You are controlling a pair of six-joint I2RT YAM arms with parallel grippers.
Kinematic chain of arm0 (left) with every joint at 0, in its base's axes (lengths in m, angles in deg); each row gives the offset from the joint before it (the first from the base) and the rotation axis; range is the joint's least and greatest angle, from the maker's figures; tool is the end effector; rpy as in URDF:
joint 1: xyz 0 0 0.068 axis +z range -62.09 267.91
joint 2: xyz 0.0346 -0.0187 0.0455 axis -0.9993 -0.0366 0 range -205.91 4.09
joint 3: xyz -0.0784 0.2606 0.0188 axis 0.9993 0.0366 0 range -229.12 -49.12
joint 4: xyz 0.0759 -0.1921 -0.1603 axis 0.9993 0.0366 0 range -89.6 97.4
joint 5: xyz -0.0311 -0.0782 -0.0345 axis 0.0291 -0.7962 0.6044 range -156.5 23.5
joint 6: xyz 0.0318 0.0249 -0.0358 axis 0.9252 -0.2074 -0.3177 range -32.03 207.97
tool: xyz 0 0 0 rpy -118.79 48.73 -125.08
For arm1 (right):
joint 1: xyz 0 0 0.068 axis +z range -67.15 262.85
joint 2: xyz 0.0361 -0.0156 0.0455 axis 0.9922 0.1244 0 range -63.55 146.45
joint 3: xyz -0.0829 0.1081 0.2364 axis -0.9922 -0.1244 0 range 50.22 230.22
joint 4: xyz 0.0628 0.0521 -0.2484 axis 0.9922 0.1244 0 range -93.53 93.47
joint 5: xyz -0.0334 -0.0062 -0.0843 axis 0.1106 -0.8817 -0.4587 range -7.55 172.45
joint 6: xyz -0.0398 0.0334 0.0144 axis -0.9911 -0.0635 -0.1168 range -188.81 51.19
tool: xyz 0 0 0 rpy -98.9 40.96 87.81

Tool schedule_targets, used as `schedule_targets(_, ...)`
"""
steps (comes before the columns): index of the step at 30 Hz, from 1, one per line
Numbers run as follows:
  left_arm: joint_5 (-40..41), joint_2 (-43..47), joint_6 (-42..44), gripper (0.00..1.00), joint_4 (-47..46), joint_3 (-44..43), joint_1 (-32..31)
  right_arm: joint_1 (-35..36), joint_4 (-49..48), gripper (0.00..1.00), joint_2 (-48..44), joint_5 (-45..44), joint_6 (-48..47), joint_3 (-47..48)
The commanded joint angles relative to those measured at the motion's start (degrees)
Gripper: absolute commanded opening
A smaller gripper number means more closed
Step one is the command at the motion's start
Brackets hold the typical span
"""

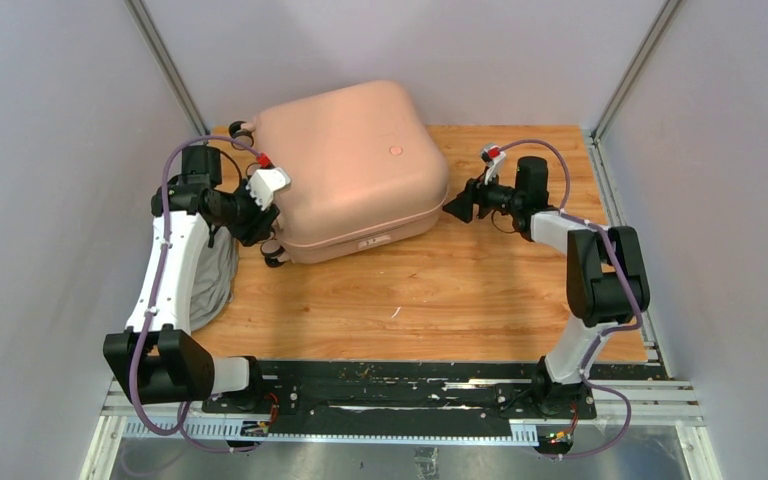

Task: Pack the luggage
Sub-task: Zip the luggage at the center of the board.

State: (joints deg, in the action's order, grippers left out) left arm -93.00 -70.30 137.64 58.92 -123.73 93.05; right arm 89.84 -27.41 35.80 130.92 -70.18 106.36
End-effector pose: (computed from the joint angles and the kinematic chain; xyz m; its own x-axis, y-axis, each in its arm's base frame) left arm 0.2497 0.0065 0.3385 -0.4315 0.6462 -0.6295 0.7453 0.6485 0.1548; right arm 0.3686 0.0720 0.2176 -0.3098 -0.0540 -0.9493 -0.7895 0.5709 0.2252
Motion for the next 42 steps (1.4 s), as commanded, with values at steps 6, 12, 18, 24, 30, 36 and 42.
schedule_targets(6,1.69,0.04,1.28,0.0,-1.83,1.98,0.61,-2.51,-22.92,0.69,10.75,20.25,16.81,4.14)
schedule_targets(12,3.8,-0.59,1.89,0.0,-1.84,2.0,0.64,-2.5,-44.87,0.69,17.84,26.13,32.02,4.6)
schedule_targets(18,5.12,-0.53,2.98,0.0,-1.83,2.08,0.65,-2.41,-67.39,0.61,25.12,29.05,50.5,8.26)
schedule_targets(24,6.54,0.23,3.76,0.0,-1.88,2.51,0.64,-2.39,-67.53,0.51,24.19,30.78,49.03,7.7)
schedule_targets(30,6.53,0.16,2.9,0.0,-1.77,1.87,0.65,-2.4,-67.53,0.0,23.55,30.63,50.13,7.49)
schedule_targets(36,7.08,0.48,3.01,0.0,-1.5,1.11,0.61,-2.28,-67.61,0.0,22.25,30.01,50.59,6.24)
schedule_targets(42,6.11,0.13,2.03,0.0,-1.48,0.0,0.64,-1.55,-67.51,0.0,18.54,27.29,48.36,1.12)
